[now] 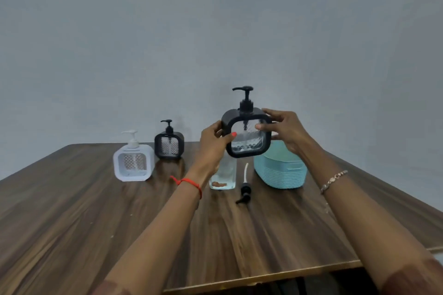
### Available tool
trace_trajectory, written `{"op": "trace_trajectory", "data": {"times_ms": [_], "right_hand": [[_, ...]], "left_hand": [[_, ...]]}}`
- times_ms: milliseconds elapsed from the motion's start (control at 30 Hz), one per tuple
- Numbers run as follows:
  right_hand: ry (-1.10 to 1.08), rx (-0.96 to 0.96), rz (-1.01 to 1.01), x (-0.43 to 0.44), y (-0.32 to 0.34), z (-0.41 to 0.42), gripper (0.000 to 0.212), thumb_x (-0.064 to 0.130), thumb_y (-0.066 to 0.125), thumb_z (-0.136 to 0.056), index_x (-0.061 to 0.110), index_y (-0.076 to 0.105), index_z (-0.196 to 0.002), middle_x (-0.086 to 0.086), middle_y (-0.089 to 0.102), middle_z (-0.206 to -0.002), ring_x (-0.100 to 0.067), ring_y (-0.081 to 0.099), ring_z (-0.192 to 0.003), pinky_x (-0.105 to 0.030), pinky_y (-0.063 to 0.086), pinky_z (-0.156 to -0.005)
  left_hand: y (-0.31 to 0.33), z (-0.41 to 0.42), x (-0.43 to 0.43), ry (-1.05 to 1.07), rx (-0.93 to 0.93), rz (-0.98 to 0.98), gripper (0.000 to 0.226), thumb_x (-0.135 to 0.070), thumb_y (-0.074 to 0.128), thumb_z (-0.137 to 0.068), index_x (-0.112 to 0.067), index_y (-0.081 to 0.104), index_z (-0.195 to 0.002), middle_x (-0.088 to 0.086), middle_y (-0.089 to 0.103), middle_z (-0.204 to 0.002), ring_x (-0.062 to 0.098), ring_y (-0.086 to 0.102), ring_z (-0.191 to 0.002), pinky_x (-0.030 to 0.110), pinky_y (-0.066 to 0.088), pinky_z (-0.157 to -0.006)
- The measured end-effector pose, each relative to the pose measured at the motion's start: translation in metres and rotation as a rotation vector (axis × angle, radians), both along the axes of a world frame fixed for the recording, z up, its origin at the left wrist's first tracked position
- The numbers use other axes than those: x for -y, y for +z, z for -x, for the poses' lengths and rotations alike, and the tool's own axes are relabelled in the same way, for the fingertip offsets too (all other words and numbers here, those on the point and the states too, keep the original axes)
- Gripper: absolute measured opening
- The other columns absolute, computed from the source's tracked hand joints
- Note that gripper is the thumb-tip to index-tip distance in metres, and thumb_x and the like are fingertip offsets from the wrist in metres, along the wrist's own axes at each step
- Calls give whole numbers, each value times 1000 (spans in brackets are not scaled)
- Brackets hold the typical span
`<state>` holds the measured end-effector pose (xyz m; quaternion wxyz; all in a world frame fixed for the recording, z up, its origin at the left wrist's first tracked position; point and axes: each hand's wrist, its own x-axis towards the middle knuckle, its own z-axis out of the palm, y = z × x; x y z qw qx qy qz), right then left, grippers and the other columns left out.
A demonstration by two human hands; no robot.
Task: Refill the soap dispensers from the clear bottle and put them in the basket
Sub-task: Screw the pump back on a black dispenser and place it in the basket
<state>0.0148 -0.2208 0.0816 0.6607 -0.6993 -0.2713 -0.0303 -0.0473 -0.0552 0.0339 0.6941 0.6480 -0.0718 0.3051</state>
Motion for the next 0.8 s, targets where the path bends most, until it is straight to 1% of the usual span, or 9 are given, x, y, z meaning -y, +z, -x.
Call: {"op": "trace_trajectory", "data": {"times_ms": [100,167,233,300,433,533,667,733,800], "right_hand": [[-48,-5,15,28,4,-15,58,-5,73,-69,3,55,-124,-13,66,-109,-17,64,-79,-25,55,-58],[-76,-11,5,43,2,-25,55,-6,72,-71,1,56,-123,-17,65,-111,-18,63,-79,-22,54,-52],[-101,-16,-36,54,-3,-37,54,-8,69,-72,-1,55,-123,-19,64,-113,-19,62,-82,-19,55,-51],[-133,-3,-80,61,-8,-49,54,-11,68,-74,-3,53,-125,-18,62,-115,-21,60,-90,-17,56,-57],[-219,67,-86,72,-19,-74,55,-10,67,-74,-2,52,-126,-15,61,-121,-19,59,-101,-25,54,-82],[-272,121,-64,77,-28,-88,53,-9,67,-75,-2,52,-125,-16,60,-123,-16,59,-102,-17,52,-80],[-330,135,1,80,-45,-103,50,-7,66,-77,-2,53,-124,-18,57,-127,-19,57,-110,-30,48,-95],[-346,140,53,80,-53,-108,48,-6,66,-77,-2,53,-124,-19,55,-129,-23,56,-116,-37,45,-101],[-375,142,106,80,-62,-111,48,-5,66,-78,-2,53,-124,-19,55,-129,-23,55,-117,-34,45,-101]], "left_hand": [[5,-22,27,2,8,-24,26,7,61,-81,-14,62,-96,-5,66,-90,8,61,-87,13,51,-65],[6,-36,44,-5,4,-37,25,8,62,-80,-7,62,-101,4,67,-95,18,62,-93,19,53,-72],[6,-50,57,0,-2,-55,30,7,63,-80,1,61,-108,16,67,-105,24,61,-98,26,54,-80],[4,-62,68,11,3,-78,32,6,64,-80,2,60,-111,18,65,-110,22,60,-97,24,53,-79],[1,-83,81,5,21,-126,39,5,64,-80,-2,56,-117,12,64,-109,17,58,-94,13,53,-70],[-4,-96,89,10,6,-143,51,8,62,-81,-4,48,-129,5,58,-102,13,56,-91,4,49,-66],[-16,-112,93,-10,-21,-173,53,10,60,-82,-5,45,-131,-7,54,-92,0,55,-83,1,46,-64],[-24,-117,92,-11,-50,-198,53,8,61,-82,-6,45,-130,-4,55,-97,1,55,-85,2,47,-66],[-34,-120,91,3,-91,-221,53,4,64,-81,-6,44,-129,3,56,-108,4,55,-92,4,47,-66]]}}
